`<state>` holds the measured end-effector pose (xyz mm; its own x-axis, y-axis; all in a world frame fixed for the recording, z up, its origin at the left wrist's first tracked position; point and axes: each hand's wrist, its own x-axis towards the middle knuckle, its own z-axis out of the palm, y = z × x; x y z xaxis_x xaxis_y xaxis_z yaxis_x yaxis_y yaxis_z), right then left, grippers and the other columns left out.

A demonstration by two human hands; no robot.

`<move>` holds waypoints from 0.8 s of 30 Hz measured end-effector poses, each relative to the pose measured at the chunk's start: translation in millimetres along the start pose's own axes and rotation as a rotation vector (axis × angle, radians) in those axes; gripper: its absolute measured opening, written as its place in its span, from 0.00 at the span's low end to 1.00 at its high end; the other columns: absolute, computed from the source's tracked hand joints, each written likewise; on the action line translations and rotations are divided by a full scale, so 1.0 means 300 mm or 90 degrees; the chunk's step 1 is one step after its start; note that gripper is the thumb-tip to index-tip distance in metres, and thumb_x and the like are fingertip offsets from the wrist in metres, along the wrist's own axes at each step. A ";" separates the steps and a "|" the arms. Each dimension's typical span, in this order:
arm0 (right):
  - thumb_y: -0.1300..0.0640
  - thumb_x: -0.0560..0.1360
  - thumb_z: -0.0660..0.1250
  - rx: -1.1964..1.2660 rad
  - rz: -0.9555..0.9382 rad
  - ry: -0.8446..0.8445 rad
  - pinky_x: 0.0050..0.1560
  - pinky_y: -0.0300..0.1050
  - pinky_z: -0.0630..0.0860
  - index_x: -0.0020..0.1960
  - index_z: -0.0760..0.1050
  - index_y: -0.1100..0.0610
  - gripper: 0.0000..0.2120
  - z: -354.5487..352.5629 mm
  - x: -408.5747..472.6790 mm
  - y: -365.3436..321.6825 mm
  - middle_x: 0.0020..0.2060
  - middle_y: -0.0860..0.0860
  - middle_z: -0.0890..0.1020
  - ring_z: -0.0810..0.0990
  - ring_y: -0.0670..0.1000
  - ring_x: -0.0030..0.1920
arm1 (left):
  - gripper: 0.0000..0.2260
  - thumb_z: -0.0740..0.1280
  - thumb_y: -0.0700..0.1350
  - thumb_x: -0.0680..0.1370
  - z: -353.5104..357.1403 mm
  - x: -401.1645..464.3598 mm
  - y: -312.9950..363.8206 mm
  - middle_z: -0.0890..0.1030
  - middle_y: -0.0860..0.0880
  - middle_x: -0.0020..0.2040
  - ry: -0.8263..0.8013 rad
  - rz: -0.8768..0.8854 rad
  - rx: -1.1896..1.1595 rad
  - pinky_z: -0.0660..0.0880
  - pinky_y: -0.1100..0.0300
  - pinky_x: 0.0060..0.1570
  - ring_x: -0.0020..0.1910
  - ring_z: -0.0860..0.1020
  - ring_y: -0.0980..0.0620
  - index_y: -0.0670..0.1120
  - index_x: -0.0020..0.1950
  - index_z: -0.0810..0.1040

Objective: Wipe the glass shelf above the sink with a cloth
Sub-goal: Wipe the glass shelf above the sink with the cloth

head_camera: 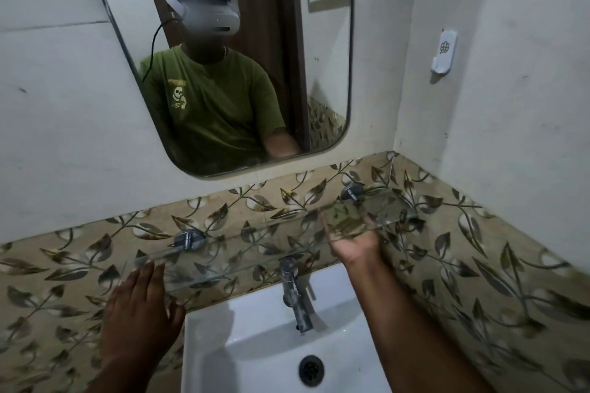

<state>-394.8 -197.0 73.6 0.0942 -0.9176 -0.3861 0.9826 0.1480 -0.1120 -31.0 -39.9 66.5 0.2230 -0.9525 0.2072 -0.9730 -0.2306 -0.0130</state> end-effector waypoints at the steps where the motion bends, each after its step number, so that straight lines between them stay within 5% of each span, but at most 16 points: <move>1: 0.49 0.83 0.53 0.000 -0.001 -0.013 0.71 0.61 0.68 0.64 0.79 0.62 0.22 0.005 0.004 0.009 0.53 0.64 0.85 0.84 0.63 0.55 | 0.39 0.57 0.60 0.66 -0.003 0.000 0.004 0.76 0.36 0.70 0.000 0.000 -0.001 0.69 0.36 0.65 0.68 0.73 0.33 0.38 0.71 0.73; 6: 0.50 0.84 0.55 -0.027 -0.003 0.016 0.68 0.59 0.71 0.70 0.76 0.62 0.23 -0.034 -0.038 -0.076 0.64 0.64 0.80 0.78 0.64 0.65 | 0.39 0.57 0.61 0.67 -0.007 0.001 0.008 0.75 0.36 0.70 0.000 0.000 0.007 0.69 0.36 0.66 0.68 0.73 0.33 0.38 0.71 0.73; 14: 0.47 0.85 0.50 0.063 -0.080 0.105 0.73 0.54 0.64 0.58 0.78 0.59 0.22 -0.006 -0.019 -0.143 0.72 0.57 0.75 0.72 0.61 0.72 | 0.39 0.57 0.59 0.66 -0.015 -0.003 0.014 0.76 0.34 0.69 0.010 0.005 -0.001 0.69 0.36 0.65 0.67 0.74 0.32 0.37 0.70 0.74; 16: 0.45 0.85 0.50 0.129 -0.060 0.120 0.71 0.53 0.66 0.61 0.78 0.59 0.23 -0.023 -0.029 -0.173 0.71 0.58 0.76 0.76 0.62 0.64 | 0.38 0.57 0.59 0.66 -0.019 -0.003 0.019 0.77 0.34 0.68 0.009 0.002 -0.004 0.70 0.36 0.64 0.66 0.75 0.32 0.37 0.69 0.74; 18: 0.47 0.84 0.55 0.117 -0.103 0.162 0.68 0.51 0.70 0.54 0.79 0.58 0.19 -0.036 -0.055 -0.195 0.63 0.62 0.80 0.77 0.63 0.59 | 0.38 0.58 0.59 0.66 -0.017 0.000 0.017 0.77 0.34 0.68 0.007 0.006 0.001 0.70 0.36 0.64 0.66 0.75 0.32 0.36 0.69 0.75; 20: 0.54 0.80 0.66 0.102 -0.114 0.077 0.57 0.51 0.77 0.50 0.80 0.58 0.08 -0.019 -0.106 -0.193 0.53 0.62 0.83 0.81 0.63 0.58 | 0.38 0.58 0.59 0.66 -0.013 0.002 0.007 0.77 0.35 0.68 -0.002 0.006 0.009 0.69 0.36 0.65 0.67 0.74 0.33 0.37 0.69 0.74; 22: 0.51 0.82 0.61 0.202 -0.076 0.050 0.63 0.53 0.74 0.59 0.81 0.53 0.13 0.007 -0.084 -0.212 0.57 0.63 0.79 0.76 0.64 0.66 | 0.38 0.58 0.59 0.66 -0.012 0.003 0.003 0.77 0.35 0.68 -0.004 0.004 0.007 0.69 0.36 0.65 0.67 0.74 0.33 0.37 0.70 0.74; 24: 0.46 0.85 0.50 0.145 -0.139 0.114 0.70 0.51 0.66 0.72 0.73 0.55 0.24 0.020 -0.075 -0.234 0.66 0.61 0.75 0.69 0.59 0.74 | 0.38 0.58 0.59 0.66 -0.012 0.001 0.007 0.77 0.35 0.68 -0.003 0.001 0.004 0.69 0.37 0.65 0.68 0.74 0.33 0.37 0.70 0.74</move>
<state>-464.8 -188.9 95.8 -0.1319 -0.8359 -0.5328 0.9887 -0.1494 -0.0103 -33.2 -39.9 70.1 0.2215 -0.9540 0.2021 -0.9730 -0.2301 -0.0199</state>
